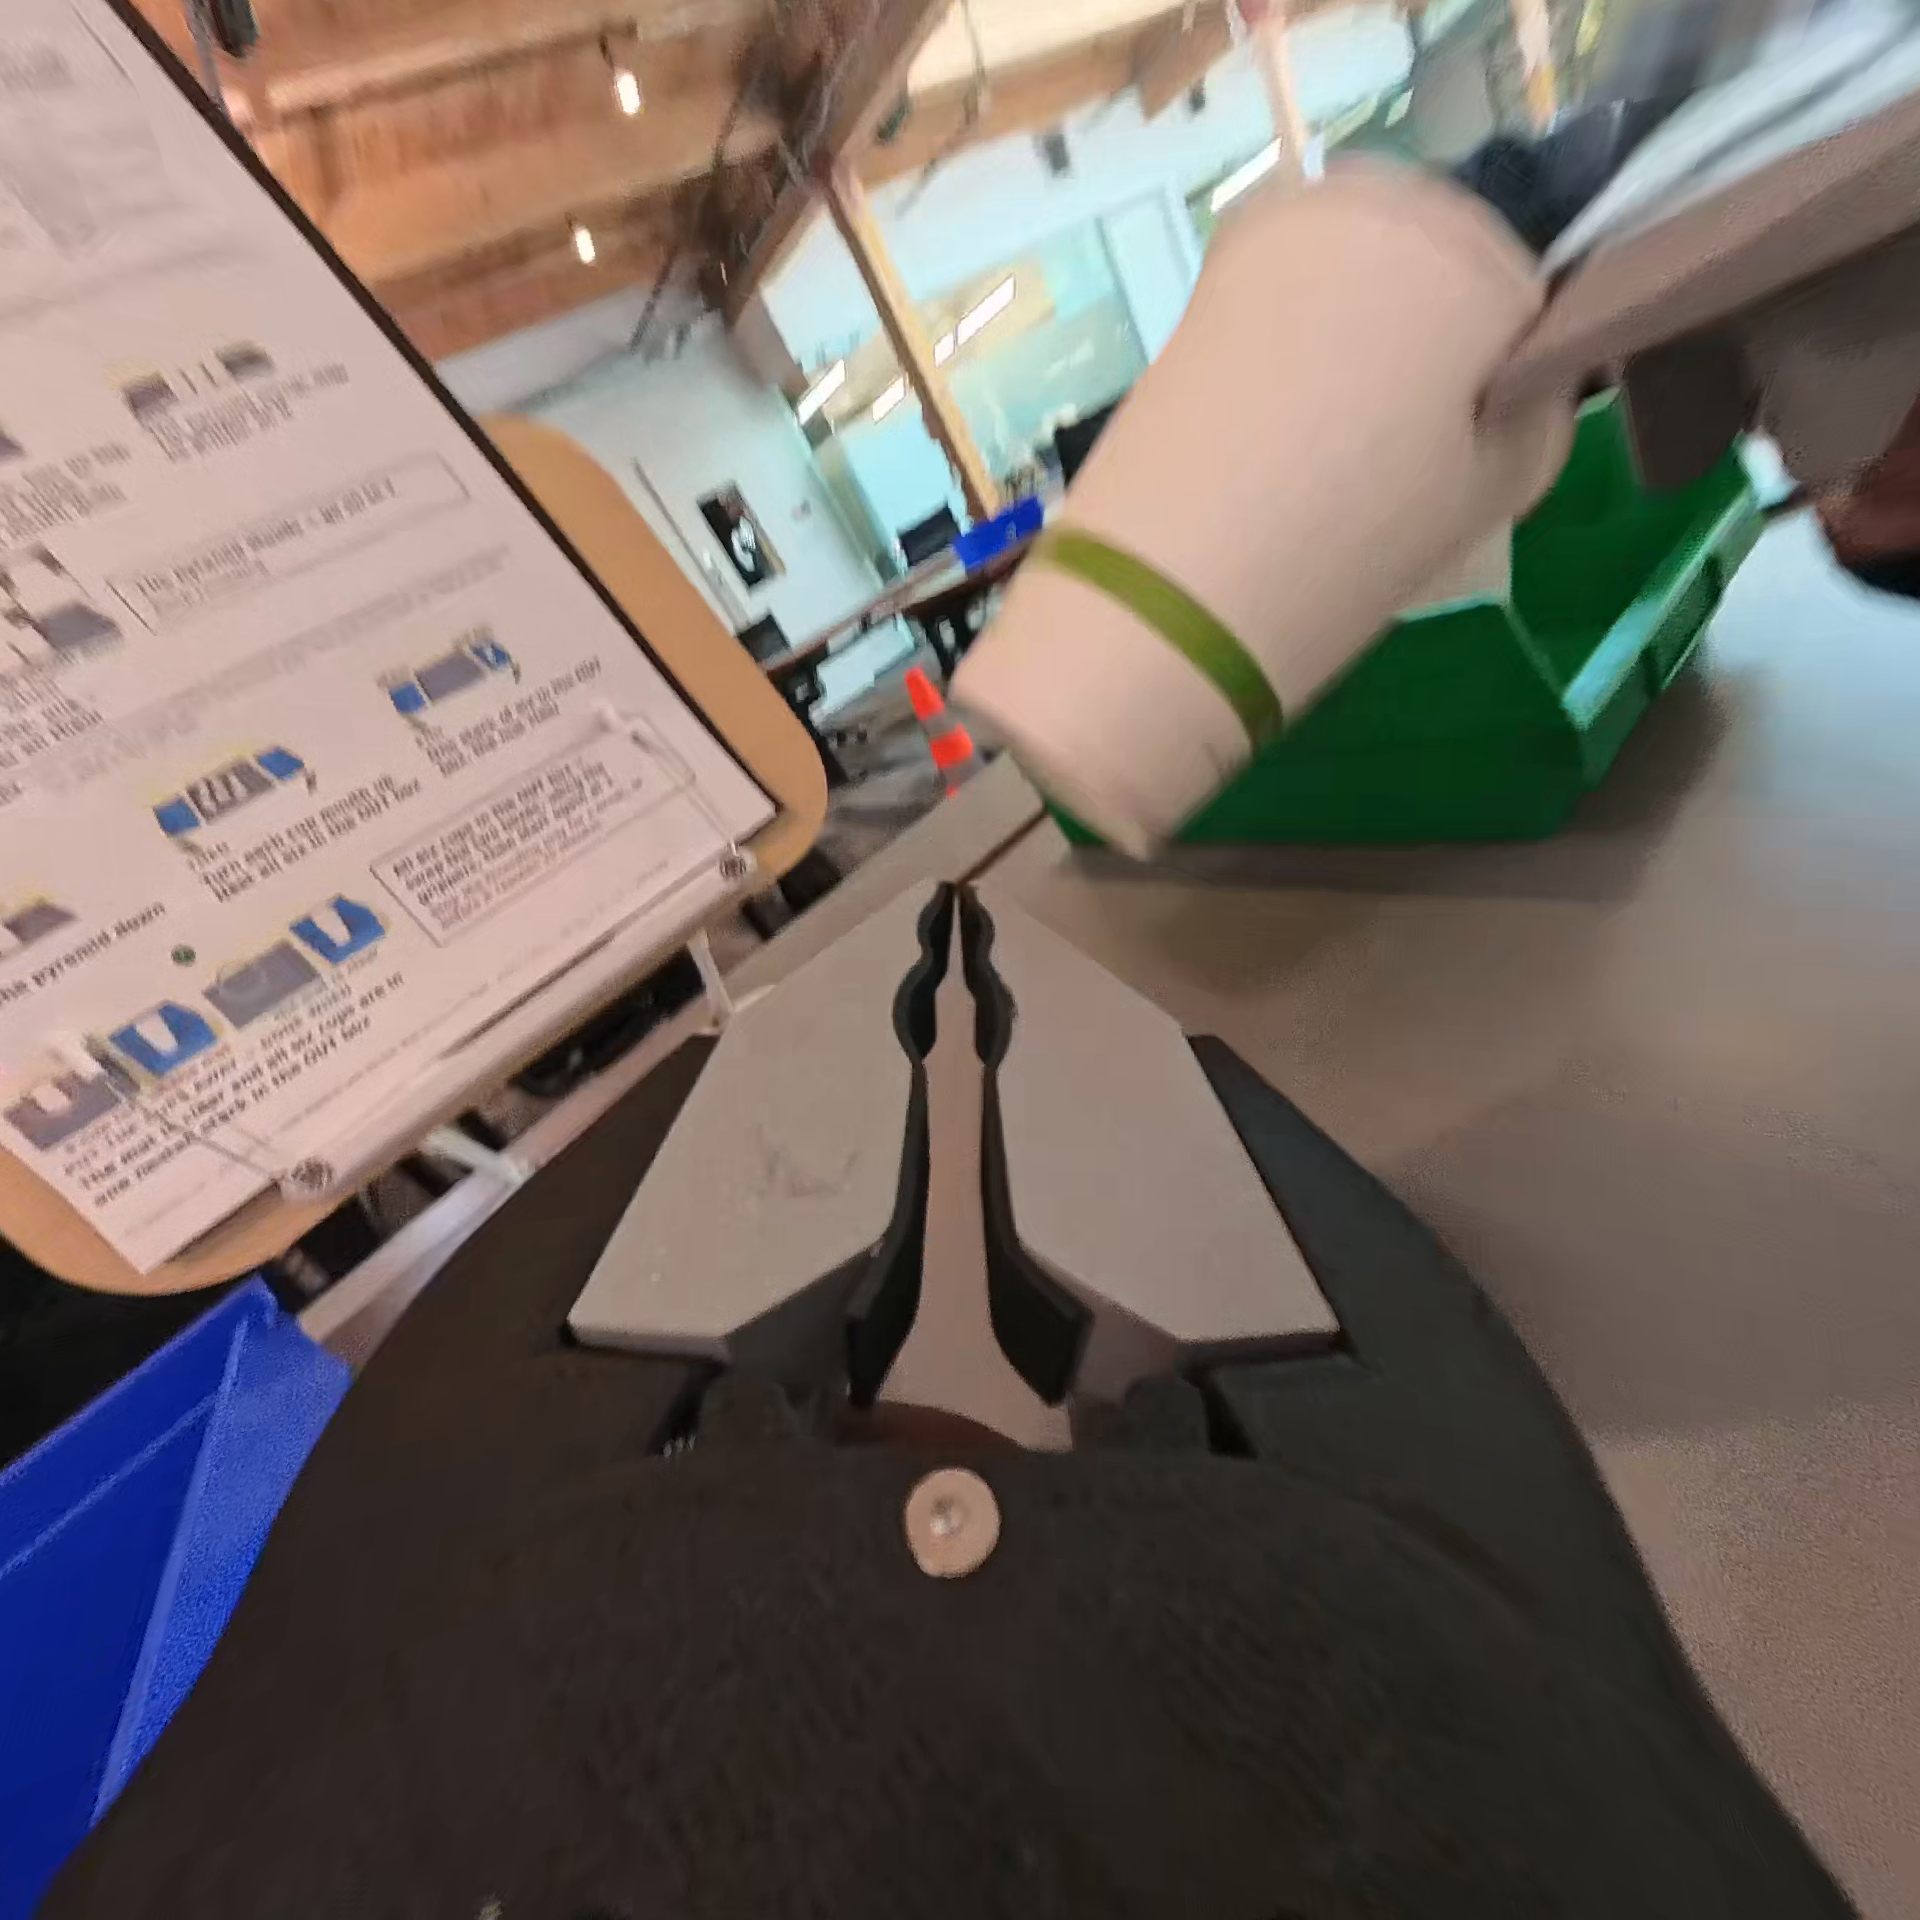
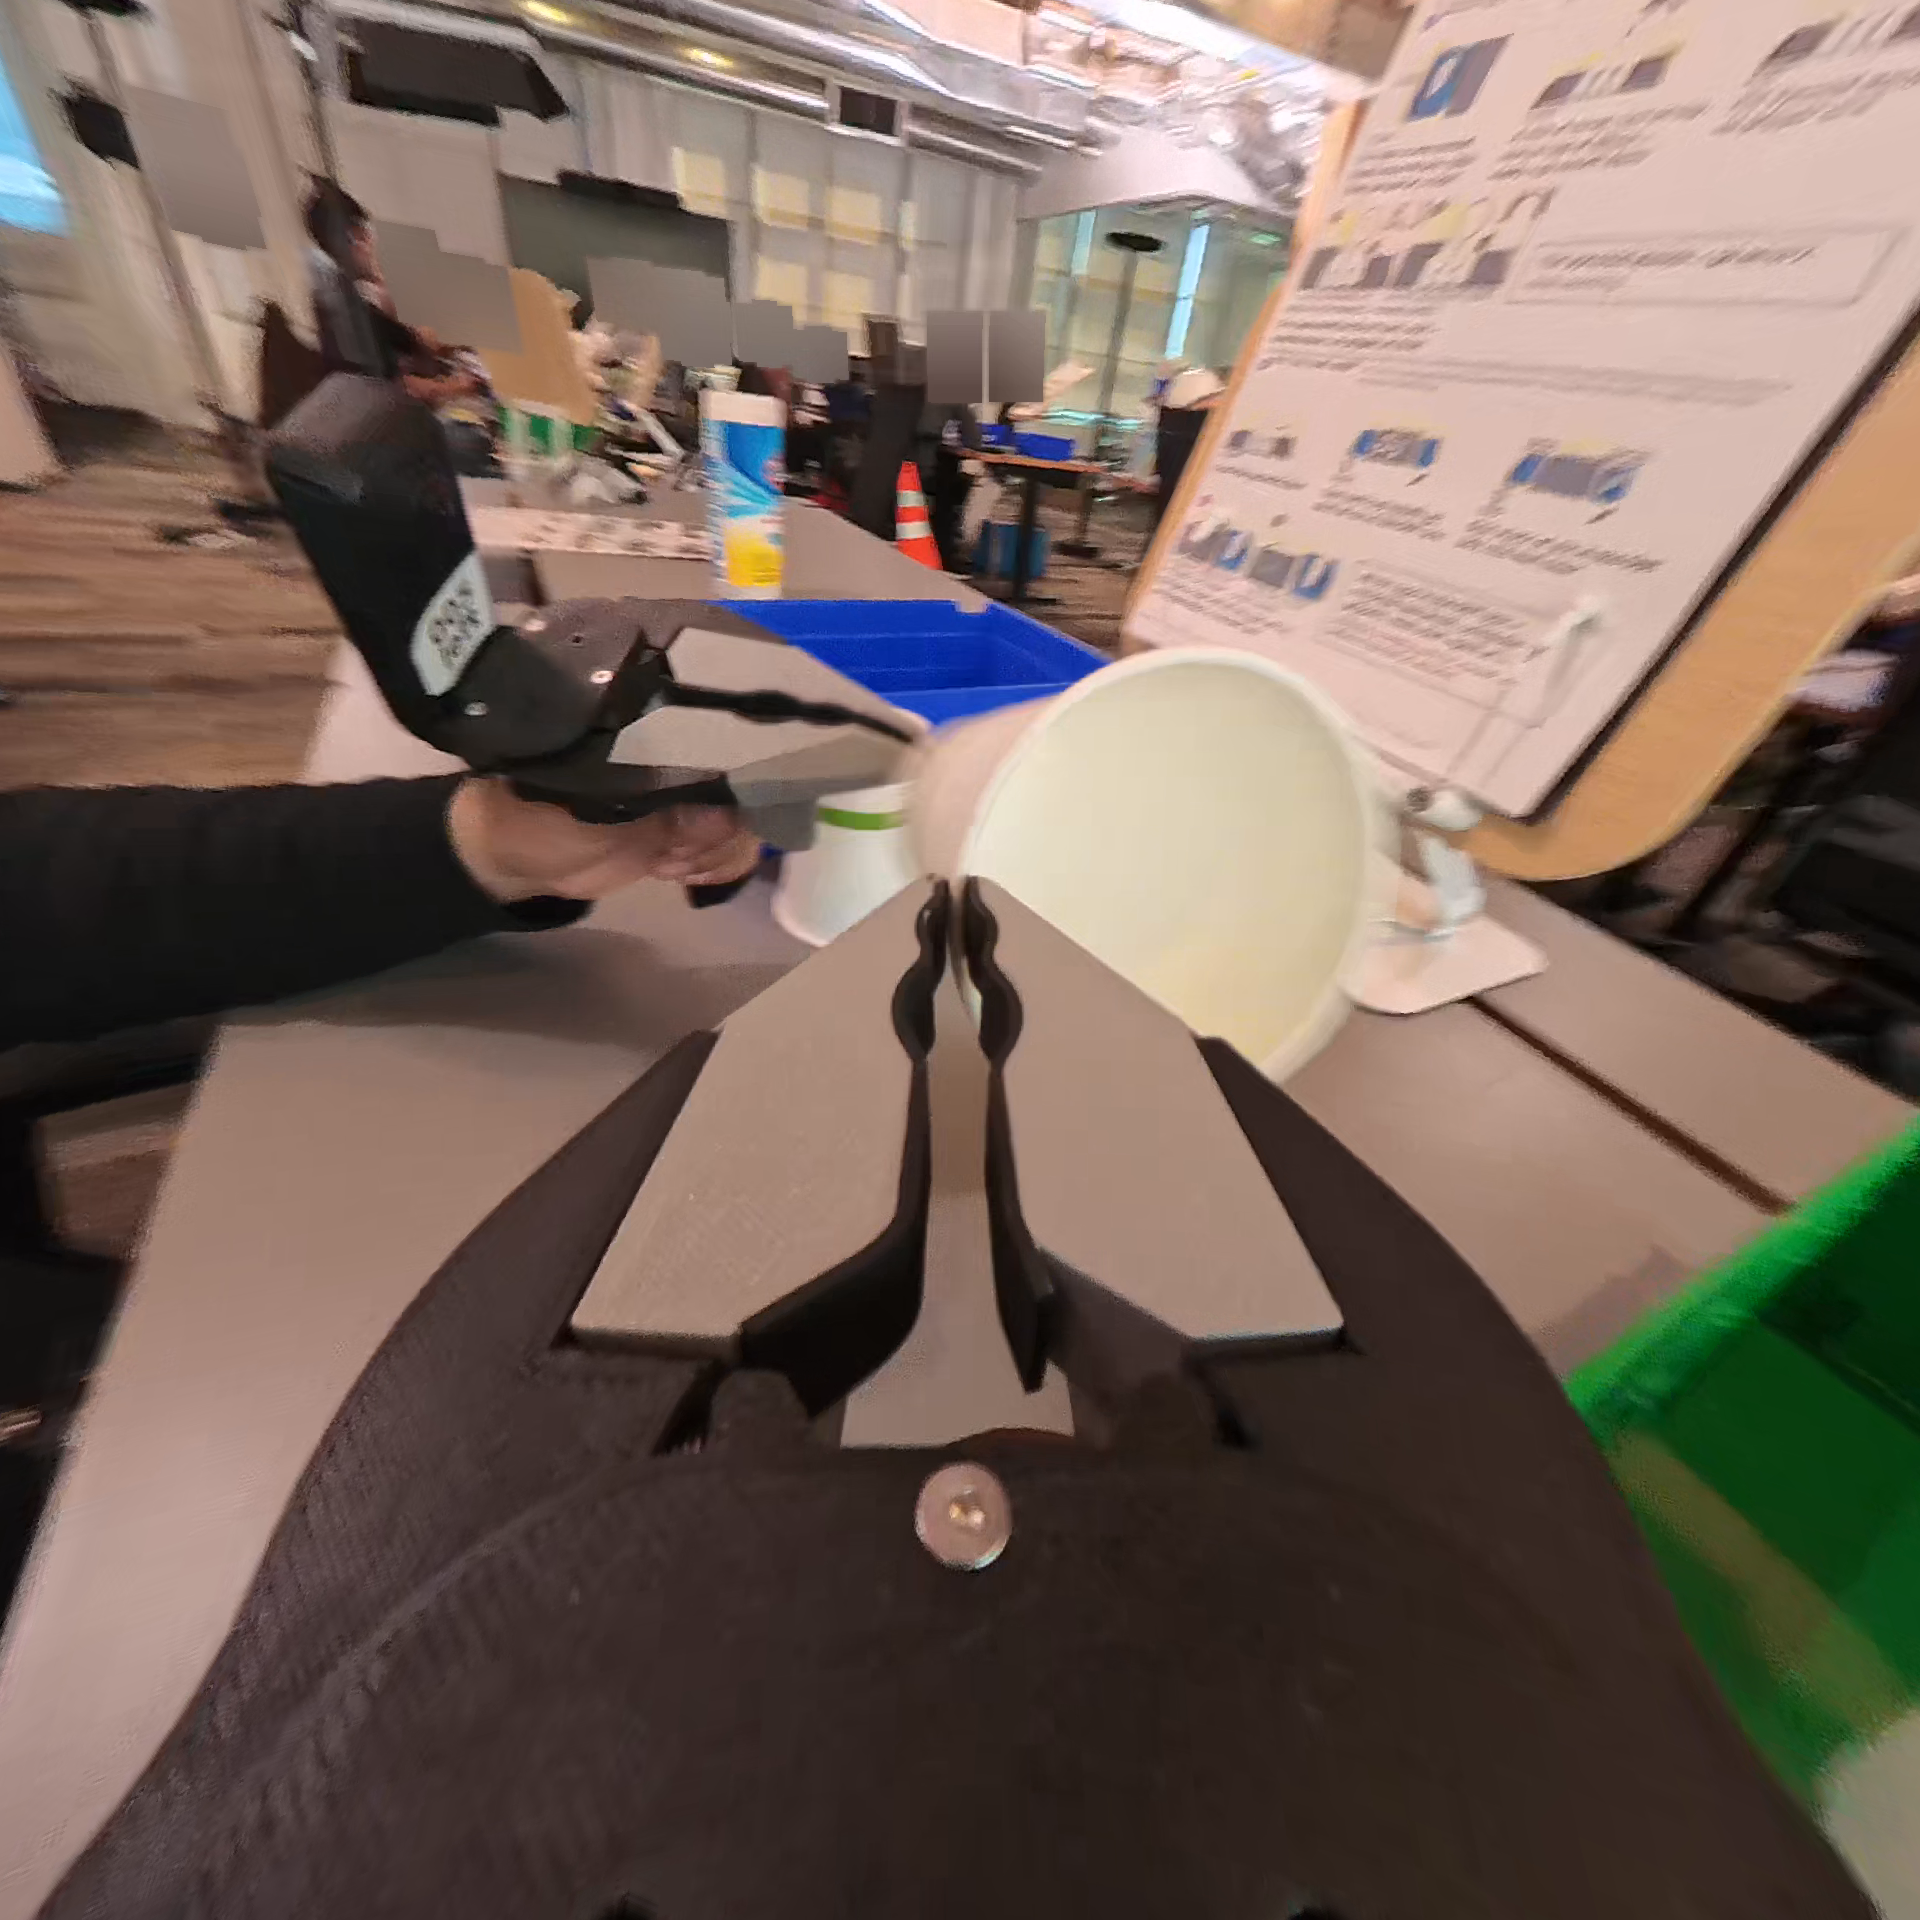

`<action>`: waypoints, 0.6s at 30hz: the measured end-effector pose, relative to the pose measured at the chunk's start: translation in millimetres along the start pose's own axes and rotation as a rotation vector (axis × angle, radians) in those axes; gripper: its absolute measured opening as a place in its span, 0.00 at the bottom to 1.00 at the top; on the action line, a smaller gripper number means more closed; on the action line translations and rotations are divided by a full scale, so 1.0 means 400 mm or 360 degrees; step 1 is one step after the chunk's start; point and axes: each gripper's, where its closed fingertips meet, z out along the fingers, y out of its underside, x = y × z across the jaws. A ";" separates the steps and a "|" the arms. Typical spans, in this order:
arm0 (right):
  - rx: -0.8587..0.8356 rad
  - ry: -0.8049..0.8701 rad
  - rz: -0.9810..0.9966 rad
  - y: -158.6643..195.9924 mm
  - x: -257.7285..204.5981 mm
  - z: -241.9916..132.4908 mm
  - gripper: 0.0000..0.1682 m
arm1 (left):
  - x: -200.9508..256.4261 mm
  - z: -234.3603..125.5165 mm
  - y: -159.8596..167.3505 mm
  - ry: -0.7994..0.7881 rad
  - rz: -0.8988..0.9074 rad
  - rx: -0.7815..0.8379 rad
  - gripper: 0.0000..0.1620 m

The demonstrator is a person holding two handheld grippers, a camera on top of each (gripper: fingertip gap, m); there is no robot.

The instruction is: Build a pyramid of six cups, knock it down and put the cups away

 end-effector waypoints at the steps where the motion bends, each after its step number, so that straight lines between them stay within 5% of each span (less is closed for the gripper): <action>1: 0.0012 0.0144 -0.0083 -0.008 0.026 -0.009 0.00 | -0.002 0.009 0.030 -0.0010 -0.0005 -0.0099 0.01; 7: 0.0190 0.0838 -0.0421 -0.110 0.170 -0.161 0.00 | 0.014 0.033 0.166 0.0014 -0.0001 -0.0501 0.04; 13: -0.0006 0.1195 -0.0348 -0.113 0.302 -0.339 0.00 | 0.043 0.037 0.183 0.0075 0.0083 -0.0549 0.04; 18: -0.0371 0.1326 -0.0429 -0.049 0.352 -0.382 0.00 | 0.049 0.038 0.193 0.0081 0.0120 -0.0576 0.04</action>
